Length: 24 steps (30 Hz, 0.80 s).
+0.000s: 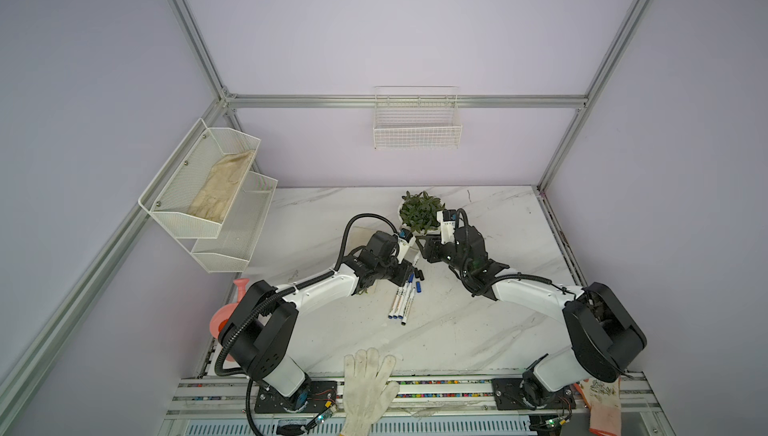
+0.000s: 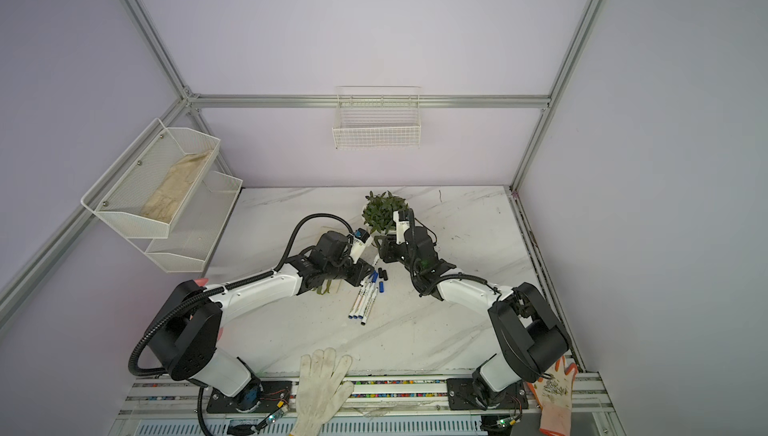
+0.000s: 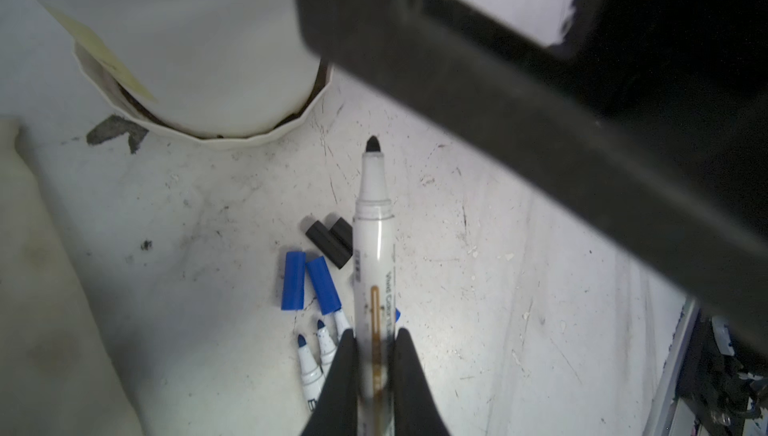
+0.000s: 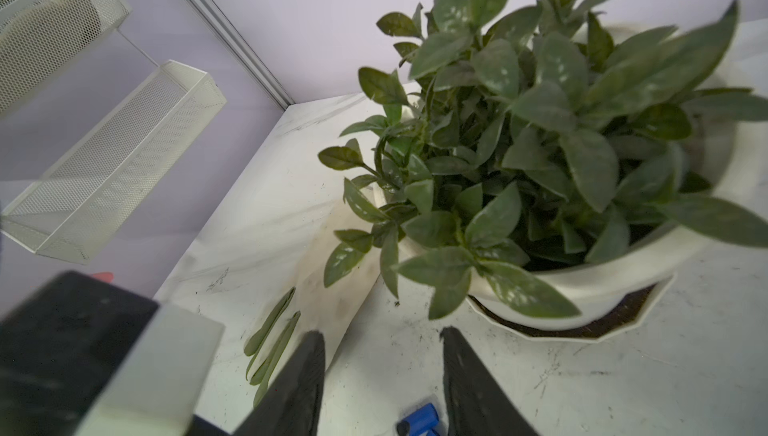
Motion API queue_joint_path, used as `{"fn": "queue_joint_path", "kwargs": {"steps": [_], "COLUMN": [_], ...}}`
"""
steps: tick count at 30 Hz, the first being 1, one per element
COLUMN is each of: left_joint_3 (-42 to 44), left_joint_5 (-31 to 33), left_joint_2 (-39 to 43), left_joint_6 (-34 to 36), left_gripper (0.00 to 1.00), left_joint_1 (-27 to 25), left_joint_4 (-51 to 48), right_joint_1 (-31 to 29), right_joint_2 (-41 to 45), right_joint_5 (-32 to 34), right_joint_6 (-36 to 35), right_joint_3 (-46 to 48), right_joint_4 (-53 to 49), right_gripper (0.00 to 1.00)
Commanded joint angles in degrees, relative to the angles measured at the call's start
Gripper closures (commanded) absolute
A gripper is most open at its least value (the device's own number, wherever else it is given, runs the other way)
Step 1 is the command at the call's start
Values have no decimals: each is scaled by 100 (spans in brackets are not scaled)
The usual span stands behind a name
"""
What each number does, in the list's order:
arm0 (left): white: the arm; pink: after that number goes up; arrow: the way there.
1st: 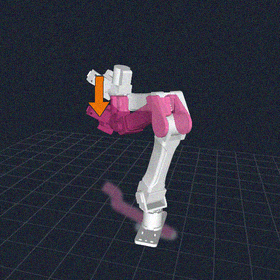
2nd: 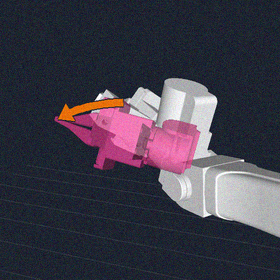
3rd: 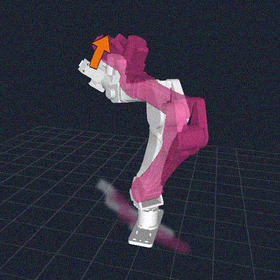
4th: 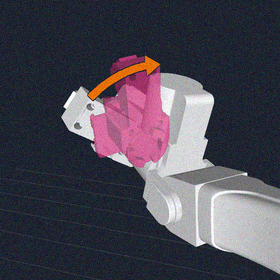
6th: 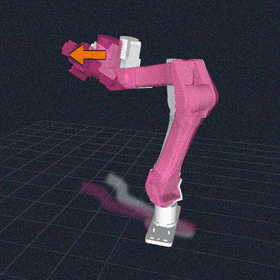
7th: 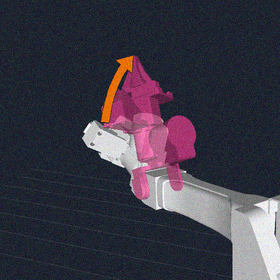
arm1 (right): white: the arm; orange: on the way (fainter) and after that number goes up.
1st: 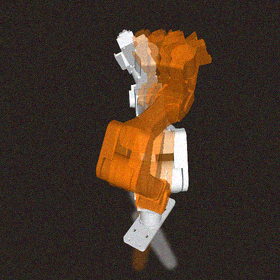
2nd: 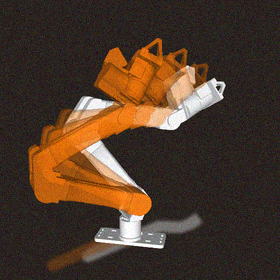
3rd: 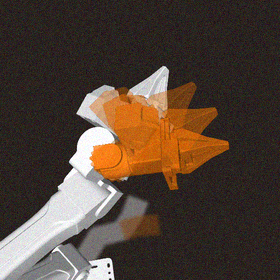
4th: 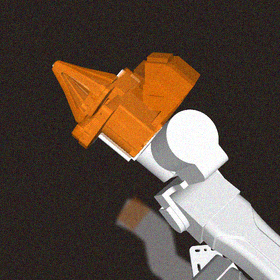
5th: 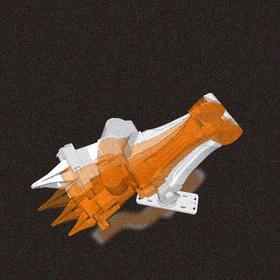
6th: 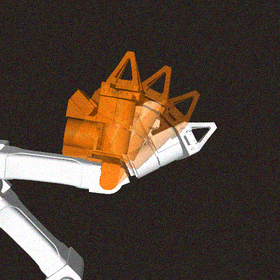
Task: Insert the pens into the pen caps
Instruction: 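Grasp one white marker with the left gripper and lift it upright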
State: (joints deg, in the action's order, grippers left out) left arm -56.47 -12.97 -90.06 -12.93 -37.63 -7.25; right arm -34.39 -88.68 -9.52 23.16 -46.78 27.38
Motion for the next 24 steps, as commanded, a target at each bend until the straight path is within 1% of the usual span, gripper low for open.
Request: {"fn": "queue_joint_path", "kwargs": {"steps": [1,6,10,13,18,20,24], "left_joint_3": [90,118,160,187,240,250,302], "left_joint_5": [72,111,126,151,199,185,104], "left_joint_2": [360,450,470,472,470,463,463], "left_joint_6": [-22,-21,-64,-93,-140,-161,-192], "left_gripper": [100,100,100,100,100,100,100], "left_joint_1": [17,14,14,18,14,18,17], "left_joint_4": [640,661,693,717,797,809,830], "right_joint_1": [27,24,28,29,24,28,29], "right_joint_2": [-229,-306,-333,-267,-101,-47,-80], "right_joint_5": [-371,-525,-731,-997,-1424,-1429,-1486], "right_joint_6": [233,132,86,-30,-370,-380,-375], "right_joint_3": [-186,-224,-250,-243,-280,-240,-272], "right_joint_4": [179,162,136,109,-255,-271,-255], "right_gripper": [51,52,57,59,61,66,92]}}
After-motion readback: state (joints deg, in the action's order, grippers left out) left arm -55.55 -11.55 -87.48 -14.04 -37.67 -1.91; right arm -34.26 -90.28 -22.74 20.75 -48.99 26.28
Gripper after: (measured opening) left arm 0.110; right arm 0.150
